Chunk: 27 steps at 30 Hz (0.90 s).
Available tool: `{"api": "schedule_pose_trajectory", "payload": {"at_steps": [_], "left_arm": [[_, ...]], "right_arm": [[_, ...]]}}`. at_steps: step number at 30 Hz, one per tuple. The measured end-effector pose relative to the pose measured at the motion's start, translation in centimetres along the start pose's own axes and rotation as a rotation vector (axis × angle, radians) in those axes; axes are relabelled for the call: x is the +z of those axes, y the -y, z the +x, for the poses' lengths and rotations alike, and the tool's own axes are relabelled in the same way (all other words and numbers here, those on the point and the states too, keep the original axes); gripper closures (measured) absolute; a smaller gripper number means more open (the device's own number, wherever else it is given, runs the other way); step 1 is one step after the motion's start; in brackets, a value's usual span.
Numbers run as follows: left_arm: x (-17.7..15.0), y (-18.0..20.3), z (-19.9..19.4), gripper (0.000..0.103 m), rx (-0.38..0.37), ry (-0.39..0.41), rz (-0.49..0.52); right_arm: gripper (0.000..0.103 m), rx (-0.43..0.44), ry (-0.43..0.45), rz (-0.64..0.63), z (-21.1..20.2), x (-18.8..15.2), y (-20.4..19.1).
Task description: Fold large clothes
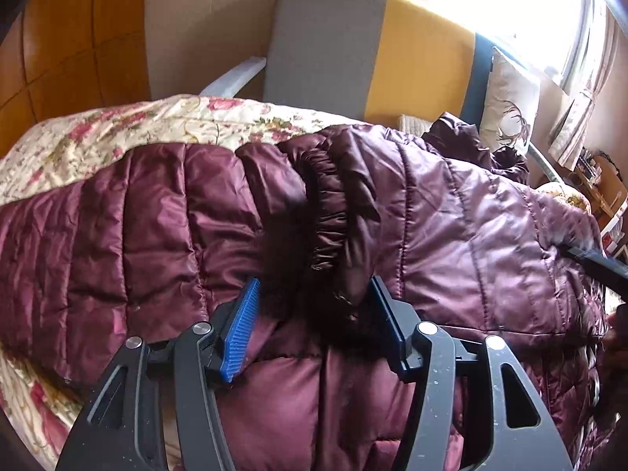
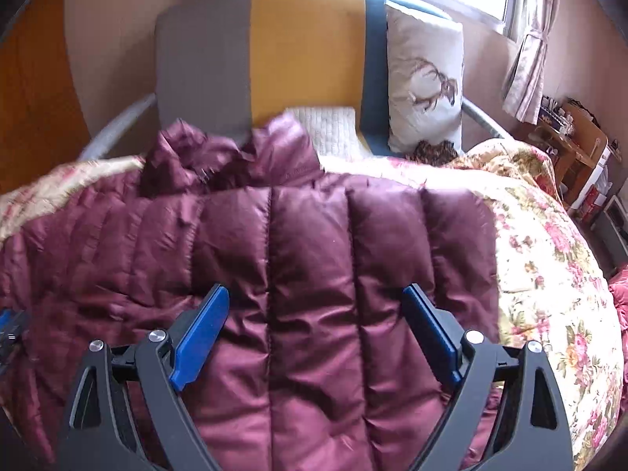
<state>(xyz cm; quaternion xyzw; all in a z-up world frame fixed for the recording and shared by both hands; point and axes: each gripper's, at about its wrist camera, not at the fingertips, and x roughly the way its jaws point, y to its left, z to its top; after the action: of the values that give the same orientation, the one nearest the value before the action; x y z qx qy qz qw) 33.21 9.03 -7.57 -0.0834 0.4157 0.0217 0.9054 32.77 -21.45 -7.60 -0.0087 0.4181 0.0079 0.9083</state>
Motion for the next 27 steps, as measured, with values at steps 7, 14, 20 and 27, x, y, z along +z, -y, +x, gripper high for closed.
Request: {"api": "schedule_pose_trajectory", "payload": {"at_steps": [7, 14, 20, 27], "left_arm": [[0.0, -1.3, -2.6, 0.044, -0.077, 0.014, -0.118], [-3.4, -8.8, -9.3, 0.044, -0.095, 0.088, -0.331], [-7.4, -19.8, -12.4, 0.044, 0.004, 0.080, -0.593], [-9.2, -30.8, -13.9, 0.045, -0.005, 0.133, -0.927]], "right_arm": [[0.006, -0.048, -0.055, -0.018, 2.1, -0.4, -0.7], [0.005, 0.077, 0.044, 0.023, -5.6, -3.4, -1.7], [0.005, 0.200, 0.046, 0.022, -10.8, -8.6, -4.5], [0.005, 0.222, 0.008, 0.015, -12.5, -13.5, -6.7]]}}
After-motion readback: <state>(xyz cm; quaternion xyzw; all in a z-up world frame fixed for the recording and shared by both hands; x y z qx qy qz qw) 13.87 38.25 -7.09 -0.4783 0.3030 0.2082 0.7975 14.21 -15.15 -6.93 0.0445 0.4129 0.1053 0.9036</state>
